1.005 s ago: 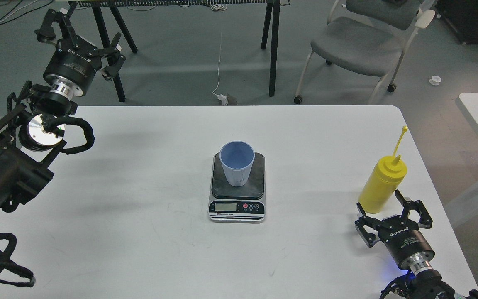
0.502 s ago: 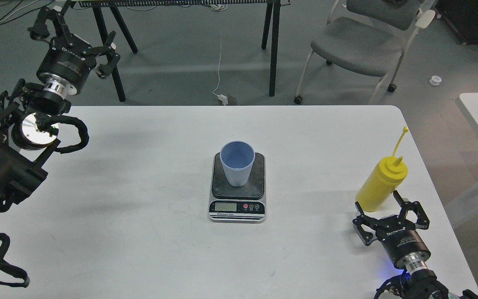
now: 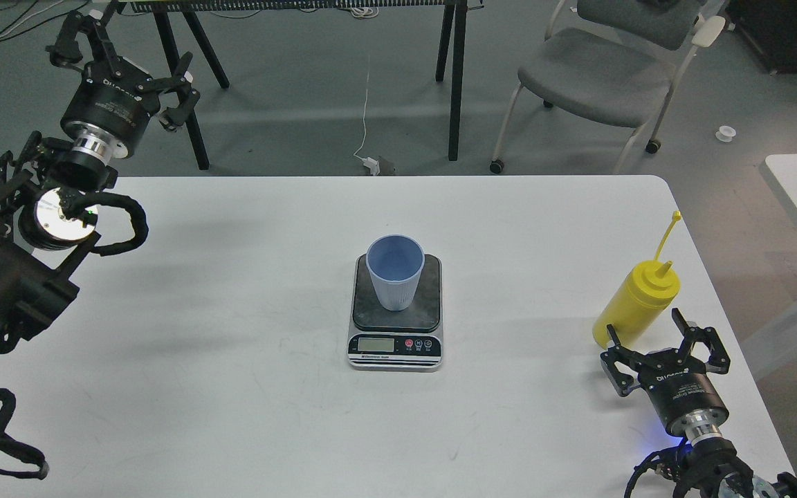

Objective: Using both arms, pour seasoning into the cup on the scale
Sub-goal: 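Move the right gripper to the yellow squeeze bottle and grasp it, then lift the yellow bottle with the right gripper over the cup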

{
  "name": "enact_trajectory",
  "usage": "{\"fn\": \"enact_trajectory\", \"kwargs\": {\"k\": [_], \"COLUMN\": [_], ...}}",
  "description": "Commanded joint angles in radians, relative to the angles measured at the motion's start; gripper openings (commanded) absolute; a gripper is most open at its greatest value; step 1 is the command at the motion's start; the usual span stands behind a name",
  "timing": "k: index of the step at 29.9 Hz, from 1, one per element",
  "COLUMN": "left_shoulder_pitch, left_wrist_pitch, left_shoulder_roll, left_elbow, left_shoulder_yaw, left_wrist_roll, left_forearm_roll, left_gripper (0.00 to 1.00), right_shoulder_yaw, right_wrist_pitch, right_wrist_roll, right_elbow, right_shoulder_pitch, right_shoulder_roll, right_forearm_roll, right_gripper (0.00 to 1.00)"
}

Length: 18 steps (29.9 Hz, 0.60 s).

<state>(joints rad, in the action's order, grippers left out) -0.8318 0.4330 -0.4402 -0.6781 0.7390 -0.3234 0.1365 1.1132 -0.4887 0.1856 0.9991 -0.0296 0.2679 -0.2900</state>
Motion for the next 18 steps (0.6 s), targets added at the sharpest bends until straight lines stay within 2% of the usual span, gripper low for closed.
{"fn": "enact_trajectory", "kwargs": {"k": [1, 7, 13, 18], "left_shoulder_pitch": [0.003, 0.005, 0.005, 0.005], "left_wrist_pitch": [-0.005, -0.005, -0.005, -0.016], "left_shoulder_roll": [0.002, -0.003, -0.008, -0.011], "left_elbow": [0.0, -0.001, -0.003, -0.023], "left_shoulder_yaw": [-0.003, -0.004, -0.004, -0.001], "left_wrist_roll": [-0.002, -0.002, -0.002, -0.003], "left_forearm_roll": [-0.001, -0.003, -0.003, -0.003], "left_gripper": [0.99, 0.99, 0.99, 0.99], "right_shoulder_yaw": [-0.001, -0.016, -0.015, -0.007], "right_wrist_pitch": [0.0, 0.0, 0.0, 0.0], "right_wrist_roll": [0.012, 0.018, 0.031, 0.035], "right_elbow": [-0.025, -0.071, -0.094, -0.093], "right_shoulder_pitch": [0.051, 0.12, 0.148, 0.212], "right_shoulder_roll": [-0.003, -0.01, -0.019, -0.009], "right_forearm_roll": [0.002, 0.003, 0.012, 0.018], "right_gripper": [0.98, 0.89, 0.62, 0.52]}}
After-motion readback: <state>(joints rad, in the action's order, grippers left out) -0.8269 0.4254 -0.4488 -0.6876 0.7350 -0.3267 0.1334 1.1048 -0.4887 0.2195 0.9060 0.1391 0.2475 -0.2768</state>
